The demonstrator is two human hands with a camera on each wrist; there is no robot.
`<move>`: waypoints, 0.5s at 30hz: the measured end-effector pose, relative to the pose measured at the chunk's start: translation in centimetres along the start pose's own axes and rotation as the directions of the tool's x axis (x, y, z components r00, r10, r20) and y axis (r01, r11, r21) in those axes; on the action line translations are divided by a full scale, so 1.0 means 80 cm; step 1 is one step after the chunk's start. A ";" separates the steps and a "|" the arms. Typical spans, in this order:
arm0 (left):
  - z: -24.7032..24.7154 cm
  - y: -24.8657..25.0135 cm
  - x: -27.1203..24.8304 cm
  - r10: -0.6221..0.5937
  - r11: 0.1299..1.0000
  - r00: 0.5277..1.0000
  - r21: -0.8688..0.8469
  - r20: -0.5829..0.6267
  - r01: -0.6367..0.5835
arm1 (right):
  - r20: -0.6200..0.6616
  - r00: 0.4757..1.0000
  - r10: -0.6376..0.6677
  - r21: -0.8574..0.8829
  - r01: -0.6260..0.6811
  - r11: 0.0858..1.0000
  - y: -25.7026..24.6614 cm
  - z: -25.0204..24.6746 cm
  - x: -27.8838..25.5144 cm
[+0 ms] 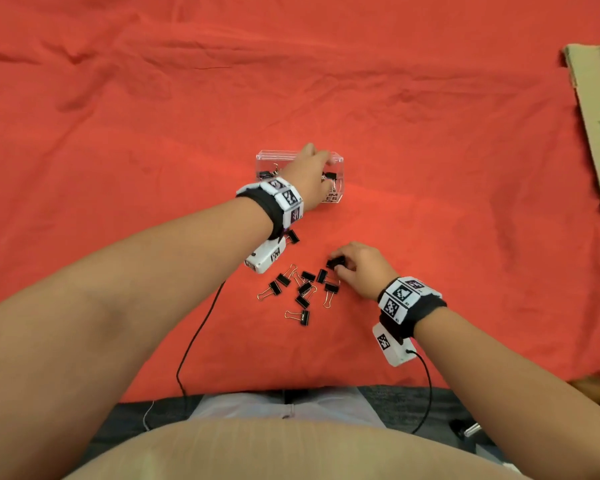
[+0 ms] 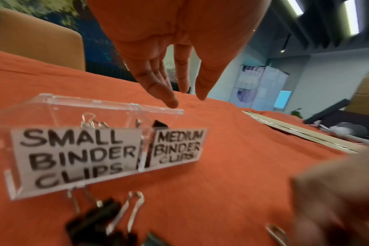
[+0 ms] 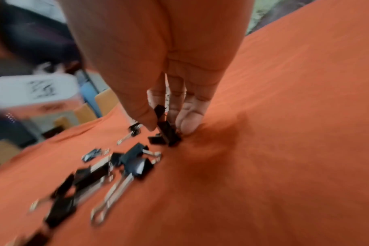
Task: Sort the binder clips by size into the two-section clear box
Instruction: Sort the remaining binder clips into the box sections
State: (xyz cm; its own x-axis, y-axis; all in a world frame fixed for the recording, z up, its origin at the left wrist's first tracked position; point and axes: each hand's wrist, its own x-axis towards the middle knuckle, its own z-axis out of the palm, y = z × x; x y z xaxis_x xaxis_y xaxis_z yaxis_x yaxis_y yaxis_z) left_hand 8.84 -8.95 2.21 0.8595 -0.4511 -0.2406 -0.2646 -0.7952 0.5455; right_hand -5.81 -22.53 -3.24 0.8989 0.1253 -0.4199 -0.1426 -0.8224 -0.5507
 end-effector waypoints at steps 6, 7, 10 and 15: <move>0.067 -0.018 -0.086 0.022 0.982 0.951 0.169 0.309 -0.078 | -0.044 0.979 0.198 0.338 -0.172 0.925 0.002 -0.021 0.016; 0.077 -0.022 -0.097 0.014 0.979 0.943 0.186 0.331 -0.080 | -0.041 0.976 0.215 0.376 -0.184 0.908 0.002 -0.026 0.017; 0.101 -0.032 -0.122 0.032 0.975 0.938 0.197 0.345 -0.106 | -0.030 0.973 0.228 0.470 -0.187 0.862 0.002 -0.041 0.021; 0.111 -0.035 -0.134 0.045 0.962 0.949 0.241 0.312 -0.125 | -0.016 0.981 0.195 0.573 -0.151 0.806 -0.010 -0.067 0.033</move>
State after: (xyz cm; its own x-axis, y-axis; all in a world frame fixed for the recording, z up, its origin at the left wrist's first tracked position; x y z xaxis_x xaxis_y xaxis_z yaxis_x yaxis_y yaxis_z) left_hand -3.53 -5.50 -3.85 0.6670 -0.5905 -0.4543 -0.4676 -0.8066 0.3617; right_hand -1.06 -24.52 -0.02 0.8603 -0.0462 -0.5076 -0.4878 -0.3636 -0.7936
